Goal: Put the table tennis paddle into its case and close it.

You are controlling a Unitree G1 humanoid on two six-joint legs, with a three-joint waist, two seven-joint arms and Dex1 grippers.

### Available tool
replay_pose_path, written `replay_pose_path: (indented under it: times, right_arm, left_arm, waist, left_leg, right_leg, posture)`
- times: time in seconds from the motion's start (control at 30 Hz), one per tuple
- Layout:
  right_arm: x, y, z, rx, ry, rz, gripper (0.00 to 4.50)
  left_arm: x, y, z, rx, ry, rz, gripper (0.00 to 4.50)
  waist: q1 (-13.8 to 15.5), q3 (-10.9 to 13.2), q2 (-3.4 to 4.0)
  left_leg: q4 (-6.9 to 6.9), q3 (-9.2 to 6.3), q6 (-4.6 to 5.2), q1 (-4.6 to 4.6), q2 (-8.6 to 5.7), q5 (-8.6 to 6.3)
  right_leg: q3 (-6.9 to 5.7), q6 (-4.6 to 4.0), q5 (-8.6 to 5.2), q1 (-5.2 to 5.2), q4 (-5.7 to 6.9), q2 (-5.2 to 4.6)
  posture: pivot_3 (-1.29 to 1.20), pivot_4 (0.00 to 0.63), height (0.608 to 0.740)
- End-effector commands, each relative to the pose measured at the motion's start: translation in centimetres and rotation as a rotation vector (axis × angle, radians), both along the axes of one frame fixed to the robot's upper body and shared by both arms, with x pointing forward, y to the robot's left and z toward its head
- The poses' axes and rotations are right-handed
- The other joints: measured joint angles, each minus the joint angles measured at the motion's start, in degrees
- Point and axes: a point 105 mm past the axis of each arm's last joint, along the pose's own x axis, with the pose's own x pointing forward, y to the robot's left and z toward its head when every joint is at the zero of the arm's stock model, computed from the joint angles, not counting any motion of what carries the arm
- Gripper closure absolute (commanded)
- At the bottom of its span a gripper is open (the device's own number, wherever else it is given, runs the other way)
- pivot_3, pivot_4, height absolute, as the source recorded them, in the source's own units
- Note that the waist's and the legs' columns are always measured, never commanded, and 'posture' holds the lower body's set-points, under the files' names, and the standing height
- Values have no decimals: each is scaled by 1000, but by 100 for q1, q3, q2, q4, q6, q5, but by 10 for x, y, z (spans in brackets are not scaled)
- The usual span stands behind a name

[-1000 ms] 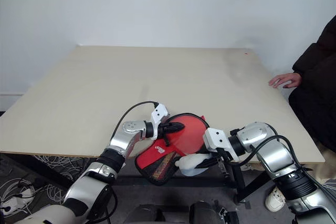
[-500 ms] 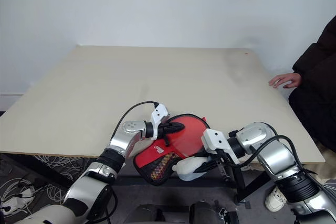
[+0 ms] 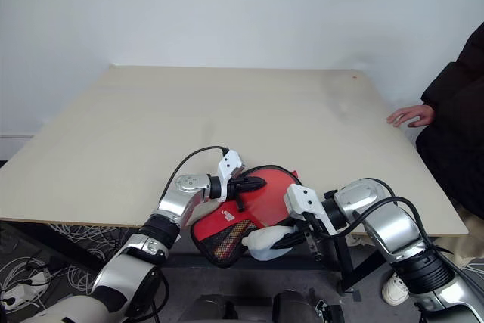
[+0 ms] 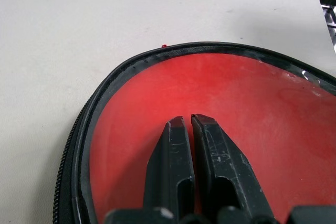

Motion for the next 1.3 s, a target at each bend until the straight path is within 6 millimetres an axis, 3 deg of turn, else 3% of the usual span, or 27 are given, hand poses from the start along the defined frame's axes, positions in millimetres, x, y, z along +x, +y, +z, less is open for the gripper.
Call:
replay_pose_path:
  times: [0.03, 0.3, 0.7, 1.03, 1.17, 1.2, 1.3]
  right_arm:
    - [-9, 9, 12, 46, -9, 59, 4055]
    - [-6, 8, 12, 42, -19, 51, 4055]
    - [57, -7, 40, 32, -164, -53, 4055]
    - [96, -18, 51, 11, -234, -130, 1383]
    - [125, -22, 64, 25, -307, -239, 332]
    - [136, -23, 70, 42, -327, -294, 60]
    - [165, -27, 79, 77, -378, -454, 0]
  left_arm:
    - [-13, 1, -27, 63, 87, -18, 4356]
    - [-13, 0, -27, 59, 89, -13, 4356]
    - [-4, 11, -23, 48, 83, 42, 4356]
    - [10, 30, -10, 36, 30, 114, 4356]
    - [21, 49, 5, 16, -18, 185, 4356]
    - [26, 57, 11, 8, -36, 222, 4181]
    - [32, 81, 27, -15, -78, 309, 3626]
  waist:
    - [0, 0, 0]
    - [1, 0, 0]
    - [-8, 0, 0]
    - [-30, 1, 2]
    - [-98, 1, 2]
    - [-126, 2, 3]
    - [-190, 3, 3]
  left_leg:
    - [0, 0, 0, 0, 0, 0]
    - [0, 0, 0, 0, 0, 0]
    - [6, 0, 1, 0, 1, 0]
    - [9, 3, 10, 1, 9, 6]
    - [8, 7, 17, -1, 15, 11]
    - [7, 6, 18, -1, 18, 11]
    - [6, 3, 17, -7, 19, 12]
  right_leg:
    - [0, 0, 0, 0, 0, 0]
    - [0, 0, 0, 1, 0, 0]
    - [-1, 1, 0, 1, 2, 0]
    - [2, 0, 1, -5, 11, 8]
    - [6, -4, 4, -13, 14, 14]
    - [6, -6, 5, -13, 14, 16]
    - [5, -14, 14, -21, 15, 19]
  posture:
    - [0, 0, 740]
    - [0, 0, 740]
    - [0, 0, 740]
    - [0, 0, 740]
    - [0, 0, 740]
    - [0, 0, 740]
    - [0, 0, 740]
